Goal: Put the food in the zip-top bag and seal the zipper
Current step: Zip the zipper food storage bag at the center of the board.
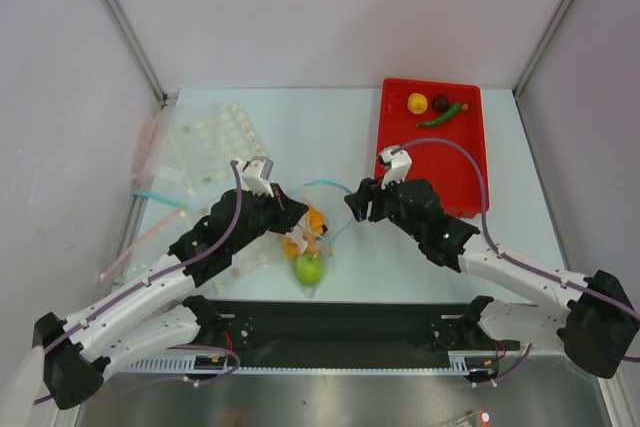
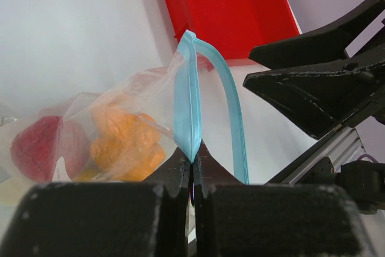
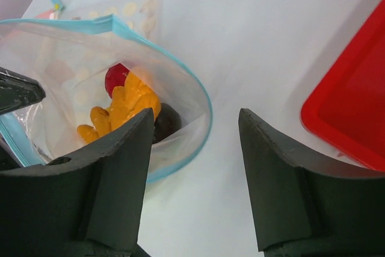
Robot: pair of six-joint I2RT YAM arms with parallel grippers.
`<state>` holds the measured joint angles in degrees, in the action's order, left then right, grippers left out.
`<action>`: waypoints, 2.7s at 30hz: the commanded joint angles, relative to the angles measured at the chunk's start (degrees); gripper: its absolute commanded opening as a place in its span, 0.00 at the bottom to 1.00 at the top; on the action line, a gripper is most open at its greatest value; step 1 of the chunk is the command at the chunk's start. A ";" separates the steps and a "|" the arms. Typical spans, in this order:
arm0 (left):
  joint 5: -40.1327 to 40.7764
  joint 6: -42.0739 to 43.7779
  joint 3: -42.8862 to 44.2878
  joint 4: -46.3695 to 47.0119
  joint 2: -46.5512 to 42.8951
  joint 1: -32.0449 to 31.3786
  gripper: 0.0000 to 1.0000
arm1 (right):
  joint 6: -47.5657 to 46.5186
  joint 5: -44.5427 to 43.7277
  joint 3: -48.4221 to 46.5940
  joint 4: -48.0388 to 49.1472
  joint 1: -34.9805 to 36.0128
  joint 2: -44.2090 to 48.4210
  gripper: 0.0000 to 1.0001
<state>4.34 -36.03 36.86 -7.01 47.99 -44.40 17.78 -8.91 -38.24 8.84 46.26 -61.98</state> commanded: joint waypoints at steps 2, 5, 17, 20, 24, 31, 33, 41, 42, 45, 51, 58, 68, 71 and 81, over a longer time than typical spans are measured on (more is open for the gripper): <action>0.76 0.61 1.19 1.47 -0.79 -0.16 0.00 | 0.93 3.72 -4.74 -0.57 0.23 -2.97 0.63; 0.85 0.61 1.11 1.47 -0.88 -0.16 0.00 | 3.65 2.49 -7.19 -3.29 0.23 -7.01 0.59; -0.73 1.40 2.51 0.76 0.26 -0.16 0.00 | 6.39 4.33 -10.19 -10.23 1.02 -4.65 0.00; -1.70 2.19 3.83 -0.45 1.05 -0.25 0.00 | 7.26 5.48 -11.68 -11.64 1.02 -3.68 0.00; -3.01 2.90 7.60 -3.62 2.11 -0.25 0.00 | 9.81 8.03 -15.72 -13.67 1.11 -5.26 0.00; -10.66 4.21 14.99 -9.07 7.20 -1.39 0.06 | 15.00 10.40 -22.05 -16.66 3.13 -10.44 0.00; -14.26 5.35 16.04 -8.91 10.19 -2.61 0.18 | 15.44 10.75 -22.23 -16.31 3.40 -12.11 0.00; -4.51 9.66 9.82 -4.70 6.52 -12.37 1.00 | 16.41 4.69 -15.55 -11.21 2.43 -7.82 0.00; -4.51 9.93 6.94 -3.47 3.29 -12.72 1.00 | 16.50 4.34 -14.68 -11.21 2.00 -7.55 0.00; -2.24 10.98 2.17 0.23 -2.34 -14.83 1.00 | 17.20 4.86 -12.57 -10.25 0.59 -7.02 0.00; 3.91 12.65 -2.32 0.77 -3.52 -17.73 0.98 | 18.87 7.76 -10.28 -7.63 -1.79 -6.14 0.00; 13.83 18.09 -6.01 6.73 -1.23 -28.08 1.00 | 20.36 8.29 -8.96 -6.38 -2.05 -4.91 0.00; 27.37 23.64 0.13 7.63 9.83 -36.19 0.92 | 20.89 9.70 -7.55 -5.85 -2.14 -3.15 0.00; 30.02 22.76 3.73 4.38 15.72 -36.54 0.84 | 20.98 9.79 -7.64 -5.85 -2.05 -2.80 0.00; 36.00 17.23 9.10 -4.75 21.45 -36.72 0.18 | 19.93 8.91 -7.03 -6.29 -2.05 -1.22 0.00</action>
<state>38.06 -17.23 42.46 -8.16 69.45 -80.88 37.91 0.36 -45.74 0.58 44.38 -65.04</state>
